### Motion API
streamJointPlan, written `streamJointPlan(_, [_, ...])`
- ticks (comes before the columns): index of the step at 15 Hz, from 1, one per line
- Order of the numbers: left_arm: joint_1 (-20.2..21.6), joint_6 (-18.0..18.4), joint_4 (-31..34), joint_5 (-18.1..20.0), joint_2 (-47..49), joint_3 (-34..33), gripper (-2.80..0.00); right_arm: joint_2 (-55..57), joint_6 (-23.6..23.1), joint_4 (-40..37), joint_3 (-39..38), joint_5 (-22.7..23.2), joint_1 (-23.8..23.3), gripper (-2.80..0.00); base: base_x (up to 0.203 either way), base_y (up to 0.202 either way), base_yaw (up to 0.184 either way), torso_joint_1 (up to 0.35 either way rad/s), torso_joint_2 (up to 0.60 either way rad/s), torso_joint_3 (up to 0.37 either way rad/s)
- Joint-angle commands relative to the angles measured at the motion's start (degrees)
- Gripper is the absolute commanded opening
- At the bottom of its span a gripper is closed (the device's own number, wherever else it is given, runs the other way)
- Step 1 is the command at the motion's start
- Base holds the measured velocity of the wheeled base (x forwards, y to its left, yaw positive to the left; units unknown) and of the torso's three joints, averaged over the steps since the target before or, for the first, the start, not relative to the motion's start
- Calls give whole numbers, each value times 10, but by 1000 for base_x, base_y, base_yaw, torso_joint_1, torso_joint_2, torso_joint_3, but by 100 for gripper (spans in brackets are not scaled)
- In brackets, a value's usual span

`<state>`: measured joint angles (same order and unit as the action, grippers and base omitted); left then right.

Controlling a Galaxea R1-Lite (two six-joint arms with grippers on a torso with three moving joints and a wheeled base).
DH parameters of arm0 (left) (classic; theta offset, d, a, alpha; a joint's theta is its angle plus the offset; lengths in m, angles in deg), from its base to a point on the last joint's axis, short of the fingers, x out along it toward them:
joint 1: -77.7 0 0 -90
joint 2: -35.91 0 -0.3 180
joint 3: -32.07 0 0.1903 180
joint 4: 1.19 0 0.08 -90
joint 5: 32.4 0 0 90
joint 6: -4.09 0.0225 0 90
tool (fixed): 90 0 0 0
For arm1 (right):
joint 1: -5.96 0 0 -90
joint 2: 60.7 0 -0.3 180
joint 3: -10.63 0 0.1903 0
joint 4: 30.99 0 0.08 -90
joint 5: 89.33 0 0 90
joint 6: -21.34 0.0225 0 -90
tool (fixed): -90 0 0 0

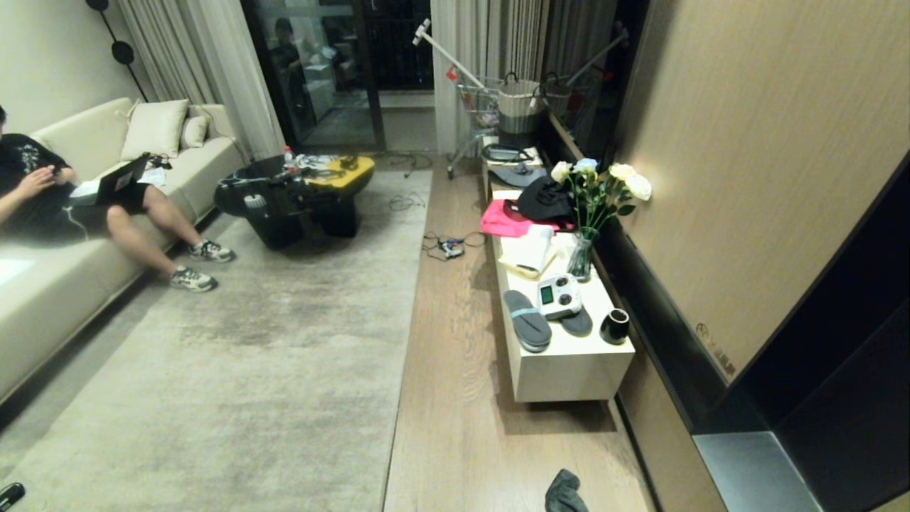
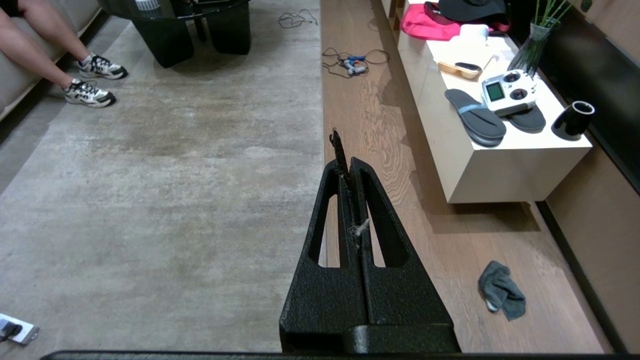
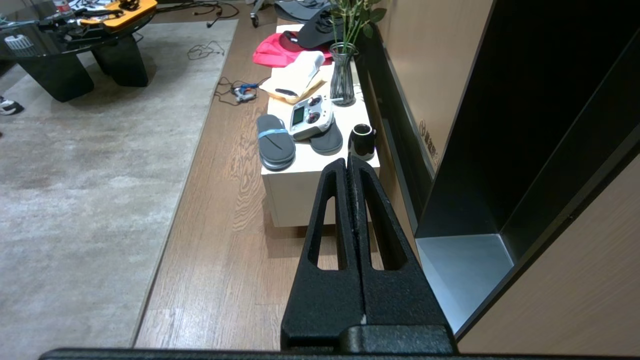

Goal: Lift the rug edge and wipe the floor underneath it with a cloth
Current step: Pick up the rag

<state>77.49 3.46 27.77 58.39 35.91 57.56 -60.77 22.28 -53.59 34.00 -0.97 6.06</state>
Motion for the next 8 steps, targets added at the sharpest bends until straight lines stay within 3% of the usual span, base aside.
streamJointPlan(1, [0,-1,0,0,0,0,-280,1,2,0,0,0,0,-280,0,0,0,0,0,0])
streamJointPlan(4, [0,-1,0,0,0,0,-280,1,9,-1,0,-1,1,-280,0,0,0,0,0,0])
streamJointPlan(8, [0,-1,0,0,0,0,-280,1,18,0,0,-1,1,-280,0,0,0,-114,264,154])
